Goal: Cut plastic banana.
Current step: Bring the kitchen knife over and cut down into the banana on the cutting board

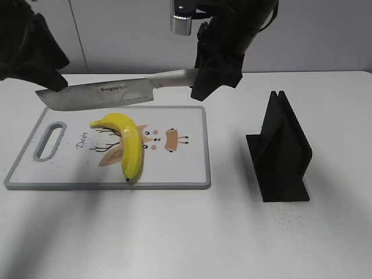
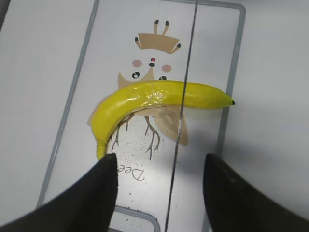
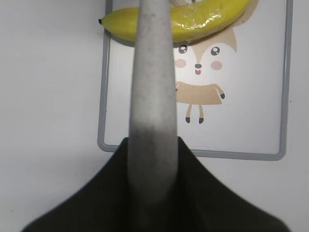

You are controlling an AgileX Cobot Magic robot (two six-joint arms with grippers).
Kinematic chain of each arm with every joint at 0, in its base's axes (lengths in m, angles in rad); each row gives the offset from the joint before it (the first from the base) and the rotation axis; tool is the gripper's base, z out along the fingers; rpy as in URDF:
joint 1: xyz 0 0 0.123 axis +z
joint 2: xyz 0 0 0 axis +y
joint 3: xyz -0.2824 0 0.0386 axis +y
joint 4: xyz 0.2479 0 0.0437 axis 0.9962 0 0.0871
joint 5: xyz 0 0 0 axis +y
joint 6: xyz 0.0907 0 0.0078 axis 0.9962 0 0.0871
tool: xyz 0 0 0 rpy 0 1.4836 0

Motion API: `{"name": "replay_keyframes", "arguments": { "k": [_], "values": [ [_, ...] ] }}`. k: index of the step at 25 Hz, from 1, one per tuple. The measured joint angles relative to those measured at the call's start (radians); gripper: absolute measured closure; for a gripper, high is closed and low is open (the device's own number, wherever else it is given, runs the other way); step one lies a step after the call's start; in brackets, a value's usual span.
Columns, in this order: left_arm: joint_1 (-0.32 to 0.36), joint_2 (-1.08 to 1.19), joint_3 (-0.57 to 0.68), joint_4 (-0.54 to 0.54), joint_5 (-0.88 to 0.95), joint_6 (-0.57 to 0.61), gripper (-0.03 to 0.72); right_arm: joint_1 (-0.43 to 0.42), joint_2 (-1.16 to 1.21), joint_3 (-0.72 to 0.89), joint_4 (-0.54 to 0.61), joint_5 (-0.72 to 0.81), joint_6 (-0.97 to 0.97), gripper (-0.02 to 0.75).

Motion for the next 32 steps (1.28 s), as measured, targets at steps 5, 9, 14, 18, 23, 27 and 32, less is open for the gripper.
{"name": "replay_keyframes", "arguments": {
  "k": [5,9,14,18,23,27,32],
  "values": [
    [0.000,0.041,0.000,0.000,0.005,0.001,0.165,0.000,0.000,-0.004,0.001,0.000,-0.003,0.575],
    [0.000,0.065,0.000,0.000,-0.015,0.001,0.168,0.000,0.000,-0.004,0.017,0.000,-0.003,0.575],
    [0.000,0.079,0.000,0.000,-0.025,0.001,0.181,0.000,0.000,-0.004,0.020,0.000,-0.005,0.575],
    [0.000,0.081,0.000,-0.001,-0.032,0.001,0.349,0.000,0.000,-0.004,0.021,-0.003,-0.003,0.575],
    [-0.001,0.081,0.000,-0.005,-0.041,0.001,0.652,-0.003,0.000,-0.004,0.018,-0.037,-0.001,0.575],
    [-0.001,0.081,0.000,-0.004,-0.057,0.012,0.680,-0.003,0.000,-0.004,0.014,-0.058,-0.003,0.575],
    [-0.005,0.121,0.000,-0.009,-0.077,0.015,0.681,-0.003,0.023,-0.006,-0.013,-0.071,-0.004,0.575]
  ]
}}
